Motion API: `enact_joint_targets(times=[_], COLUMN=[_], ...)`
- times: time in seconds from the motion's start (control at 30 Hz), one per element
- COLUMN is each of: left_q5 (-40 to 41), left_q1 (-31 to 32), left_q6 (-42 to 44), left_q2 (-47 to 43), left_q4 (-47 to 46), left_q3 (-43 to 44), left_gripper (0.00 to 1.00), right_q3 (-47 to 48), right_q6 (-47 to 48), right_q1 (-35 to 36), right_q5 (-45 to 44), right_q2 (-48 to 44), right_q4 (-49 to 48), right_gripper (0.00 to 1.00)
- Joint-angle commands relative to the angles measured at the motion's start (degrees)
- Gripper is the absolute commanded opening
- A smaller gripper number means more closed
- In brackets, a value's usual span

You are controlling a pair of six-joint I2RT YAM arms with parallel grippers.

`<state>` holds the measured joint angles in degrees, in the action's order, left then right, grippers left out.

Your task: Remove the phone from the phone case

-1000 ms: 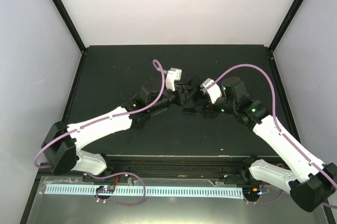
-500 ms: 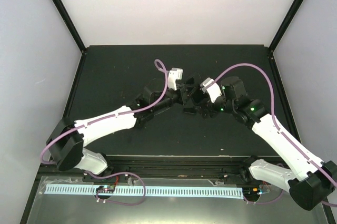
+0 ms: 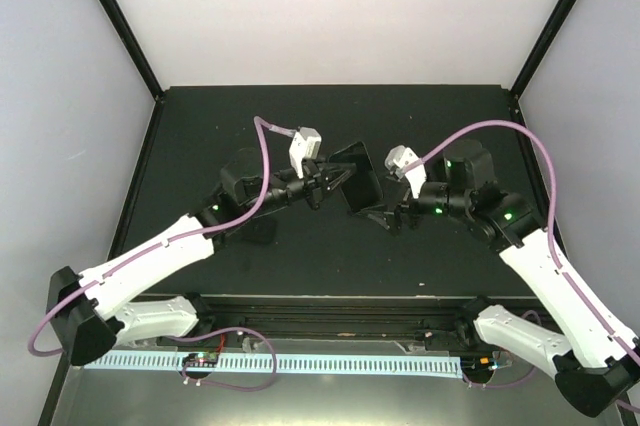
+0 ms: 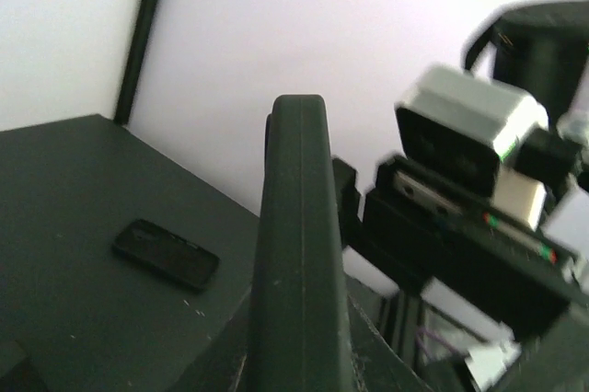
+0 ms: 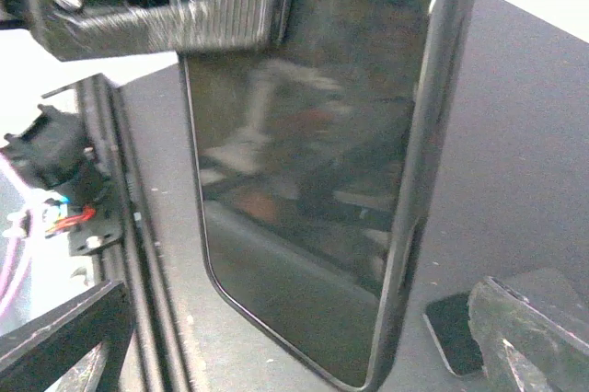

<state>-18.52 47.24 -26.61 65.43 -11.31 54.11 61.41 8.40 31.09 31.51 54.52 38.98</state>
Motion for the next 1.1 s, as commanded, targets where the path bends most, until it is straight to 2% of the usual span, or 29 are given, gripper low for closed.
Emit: enact_joint_targets(times=[0.0,0.17,0.23,0.33,0.57,0.67,0.77,0.87,0.97,1.07], left_q5=[-14.35,-16.55,-20.01,-24.06,-21.72,-21.12,-20.51,-26.31,-32.62,-35.38], left_q1=[-0.4,-0.53,-0.57,-0.57,-1.1,-2.4,-5.21,-9.97,-12.97,-14.16], left_q6=[6.57,12.8,16.21,22.52,26.98,25.47,19.68,10.33,4.59,1.69], left_q2=[-5.03,-9.82,-10.52,-11.31,-13.99,-16.28,-17.66,-16.67,-14.6,-14.48], left_q4=[4.75,18.01,21.97,25.57,24.6,21.28,15.58,5.55,1.19,-2.33], left_q3=[3.85,8.73,10.19,11.07,7.46,3.73,-0.38,-3.73,-3.87,-5.24], left_gripper=[0.02,0.02,0.02,0.02,0.02,0.02,0.02,0.02,0.02,0.02], right_q3=[3.08,5.06,6.14,7.32,9.58,10.0,11.25,12.92,13.65,13.83], right_q6=[5.01,18.52,23.76,25.36,25.24,24.58,23.97,25.34,26.42,25.9], right_q1=[-0.32,-0.24,-0.04,0.31,3.36,3.76,4.48,5.44,6.7,7.98], right_q5=[10.75,27.34,31.49,30.84,25.43,23.97,22.01,20.36,19.27,18.33], right_q2=[-1.31,-2.48,-2.01,-0.09,4.79,5.41,6.03,7.36,9.28,10.72], right_q4=[7.05,17.44,22.4,23.65,21.79,19.7,18.4,19.46,20.59,20.29], right_gripper=[1.0,0.99,1.0,0.98,0.82,0.79,0.76,0.72,0.66,0.62])
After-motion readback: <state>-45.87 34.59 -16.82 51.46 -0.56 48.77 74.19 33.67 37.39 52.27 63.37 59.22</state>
